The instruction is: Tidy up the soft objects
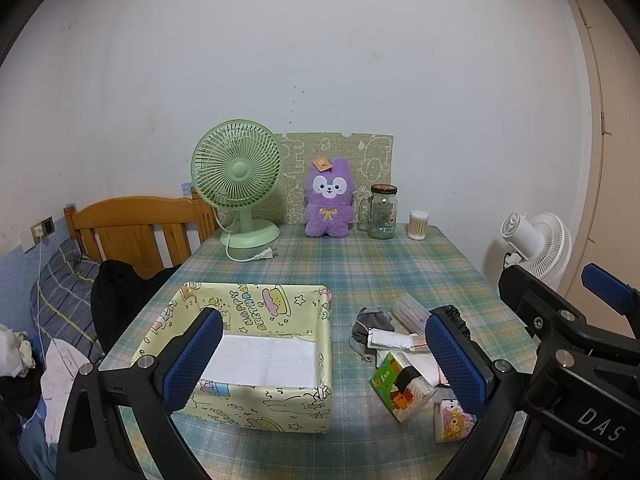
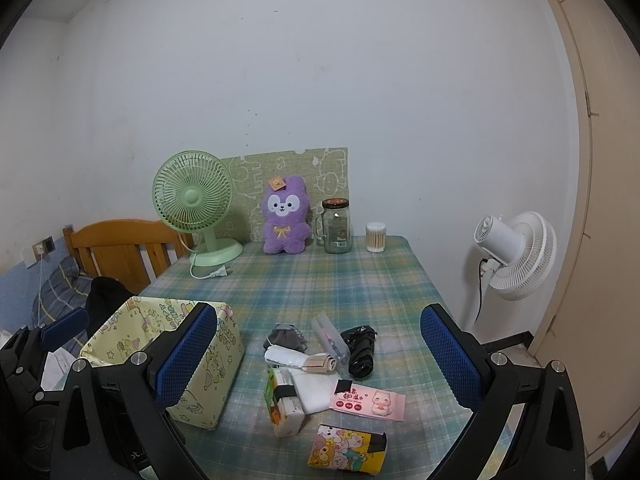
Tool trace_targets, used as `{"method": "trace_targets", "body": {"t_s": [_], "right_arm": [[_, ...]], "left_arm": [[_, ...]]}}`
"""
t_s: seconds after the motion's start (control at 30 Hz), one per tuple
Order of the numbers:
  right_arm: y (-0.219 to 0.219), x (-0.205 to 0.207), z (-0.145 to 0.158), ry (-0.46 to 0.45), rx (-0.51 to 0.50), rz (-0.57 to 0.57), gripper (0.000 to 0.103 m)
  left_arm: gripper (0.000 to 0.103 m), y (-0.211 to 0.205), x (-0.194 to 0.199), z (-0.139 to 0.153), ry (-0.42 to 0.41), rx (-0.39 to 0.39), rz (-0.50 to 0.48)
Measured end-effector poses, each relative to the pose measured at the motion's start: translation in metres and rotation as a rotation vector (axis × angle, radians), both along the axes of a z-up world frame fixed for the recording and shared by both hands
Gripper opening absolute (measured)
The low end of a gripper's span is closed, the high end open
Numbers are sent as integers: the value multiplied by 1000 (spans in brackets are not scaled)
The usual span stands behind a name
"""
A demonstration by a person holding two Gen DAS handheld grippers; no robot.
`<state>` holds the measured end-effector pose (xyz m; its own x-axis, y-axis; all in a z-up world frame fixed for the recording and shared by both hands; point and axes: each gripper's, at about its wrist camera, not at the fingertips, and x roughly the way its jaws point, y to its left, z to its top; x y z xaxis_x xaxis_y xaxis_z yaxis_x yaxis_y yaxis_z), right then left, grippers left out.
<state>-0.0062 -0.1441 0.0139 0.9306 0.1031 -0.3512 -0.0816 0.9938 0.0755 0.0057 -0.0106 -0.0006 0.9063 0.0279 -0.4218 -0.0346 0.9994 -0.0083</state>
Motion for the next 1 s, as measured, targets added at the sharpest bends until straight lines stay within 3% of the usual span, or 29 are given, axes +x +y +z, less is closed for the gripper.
{"method": "trace_targets", "body": {"t_s": [1.0], "right_arm": [[-1, -1, 1, -1, 2, 1, 103]], "left_arm": [[100, -4, 2, 2, -3, 0, -11]]}}
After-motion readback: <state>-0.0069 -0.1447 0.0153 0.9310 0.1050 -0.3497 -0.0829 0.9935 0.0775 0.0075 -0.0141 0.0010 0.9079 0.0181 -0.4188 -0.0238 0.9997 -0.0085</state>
